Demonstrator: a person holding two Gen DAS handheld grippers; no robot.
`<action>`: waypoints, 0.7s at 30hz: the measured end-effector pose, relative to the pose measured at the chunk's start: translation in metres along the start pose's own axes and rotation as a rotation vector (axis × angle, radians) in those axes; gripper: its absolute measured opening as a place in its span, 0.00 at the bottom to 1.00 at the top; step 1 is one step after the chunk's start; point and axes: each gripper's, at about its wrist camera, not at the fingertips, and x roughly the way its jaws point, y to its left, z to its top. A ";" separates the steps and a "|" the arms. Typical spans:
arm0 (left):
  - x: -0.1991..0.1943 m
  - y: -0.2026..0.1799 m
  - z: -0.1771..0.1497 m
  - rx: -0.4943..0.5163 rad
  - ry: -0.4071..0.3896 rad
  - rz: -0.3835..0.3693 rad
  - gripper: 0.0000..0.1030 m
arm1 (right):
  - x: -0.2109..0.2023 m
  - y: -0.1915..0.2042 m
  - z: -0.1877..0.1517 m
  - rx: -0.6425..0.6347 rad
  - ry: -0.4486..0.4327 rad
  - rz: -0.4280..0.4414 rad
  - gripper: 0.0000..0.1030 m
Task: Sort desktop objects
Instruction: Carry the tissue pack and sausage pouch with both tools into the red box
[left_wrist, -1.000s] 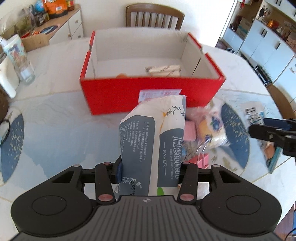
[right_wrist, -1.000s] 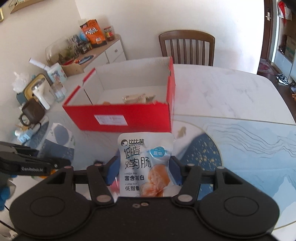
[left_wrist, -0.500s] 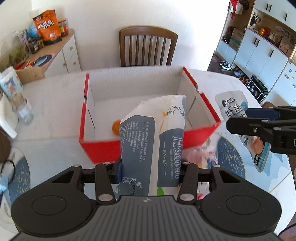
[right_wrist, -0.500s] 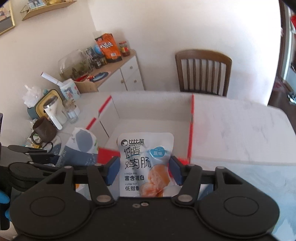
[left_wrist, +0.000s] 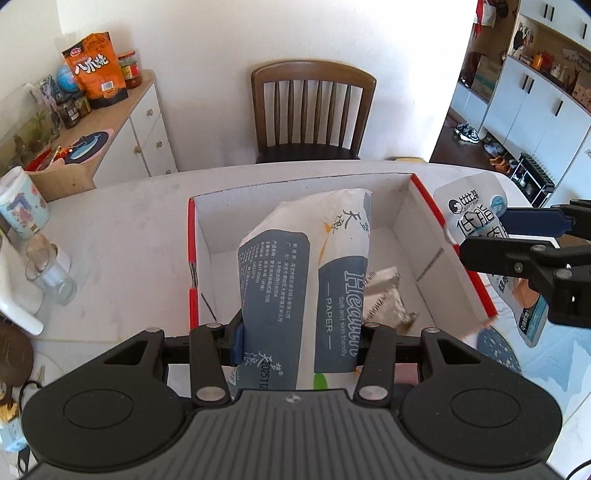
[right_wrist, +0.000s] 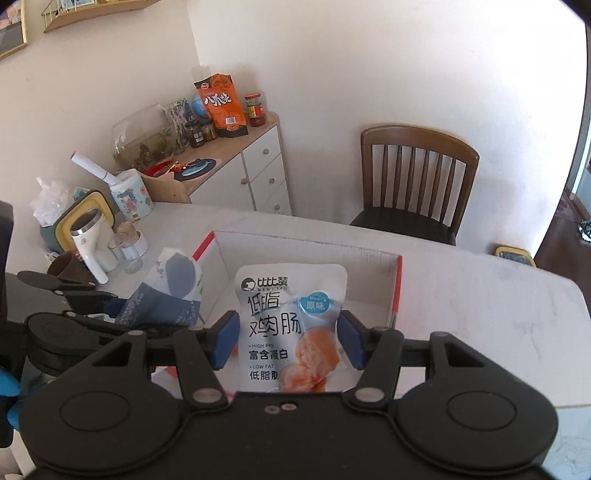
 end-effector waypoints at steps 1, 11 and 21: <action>0.006 0.002 0.005 -0.002 0.009 -0.001 0.44 | 0.005 0.000 0.003 -0.005 0.002 -0.005 0.56; 0.067 0.016 0.042 0.009 0.071 0.022 0.44 | 0.061 -0.007 0.018 0.004 0.043 -0.013 0.56; 0.126 0.019 0.049 0.008 0.172 0.009 0.44 | 0.108 -0.009 0.008 -0.026 0.129 -0.028 0.56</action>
